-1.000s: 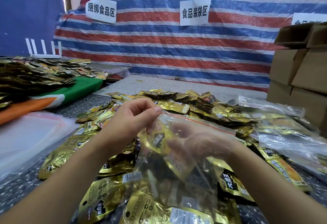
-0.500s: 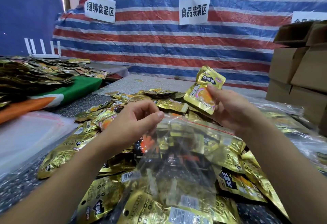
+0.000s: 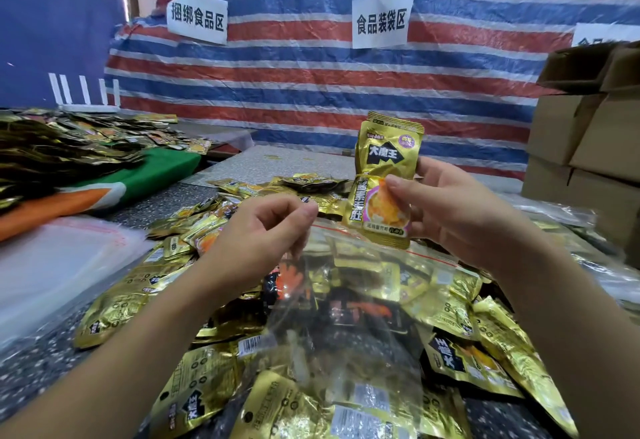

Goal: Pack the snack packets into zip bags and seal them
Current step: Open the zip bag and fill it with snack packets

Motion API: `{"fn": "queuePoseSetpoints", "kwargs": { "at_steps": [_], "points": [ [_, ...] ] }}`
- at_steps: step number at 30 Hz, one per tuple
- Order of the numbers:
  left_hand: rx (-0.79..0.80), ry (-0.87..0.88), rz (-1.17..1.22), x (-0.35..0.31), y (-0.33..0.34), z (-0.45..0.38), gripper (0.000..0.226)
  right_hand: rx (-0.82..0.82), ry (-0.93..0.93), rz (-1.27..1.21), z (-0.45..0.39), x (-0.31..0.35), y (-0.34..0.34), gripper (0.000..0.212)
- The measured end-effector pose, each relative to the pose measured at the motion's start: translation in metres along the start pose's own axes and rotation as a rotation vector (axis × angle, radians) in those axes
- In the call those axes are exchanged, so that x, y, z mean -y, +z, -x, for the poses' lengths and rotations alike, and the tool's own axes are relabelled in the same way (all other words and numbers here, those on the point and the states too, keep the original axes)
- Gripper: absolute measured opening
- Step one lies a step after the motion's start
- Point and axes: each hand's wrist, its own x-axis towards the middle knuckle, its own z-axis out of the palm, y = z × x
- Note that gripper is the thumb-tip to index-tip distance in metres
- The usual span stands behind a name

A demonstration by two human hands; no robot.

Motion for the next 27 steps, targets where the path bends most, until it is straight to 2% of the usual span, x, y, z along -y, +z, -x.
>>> {"fn": "queuePoseSetpoints", "kwargs": {
  "at_steps": [5,7,12,15,20,27],
  "points": [
    [0.010,0.003,-0.002,-0.001,0.000,0.000,0.036,-0.092,-0.018,0.077,-0.001,0.001,0.007,0.016],
    [0.016,-0.005,-0.006,0.000,0.000,0.000,0.034,-0.099,-0.038,0.147,0.001,0.002,0.009,0.017],
    [0.039,-0.029,-0.067,0.002,-0.003,0.002,0.026,-0.012,-0.128,0.213,0.008,0.009,0.013,0.030],
    [0.035,-0.048,-0.092,0.003,-0.002,0.001,0.018,0.071,-0.117,0.273,0.012,0.014,0.012,0.040],
    [0.036,-0.038,-0.053,0.001,-0.001,0.002,0.026,0.127,-0.078,0.522,0.014,0.011,0.009,0.037],
    [-0.002,0.015,-0.048,0.000,0.000,0.002,0.022,0.231,0.010,0.671,0.016,0.011,0.006,0.042]
  ]
}}
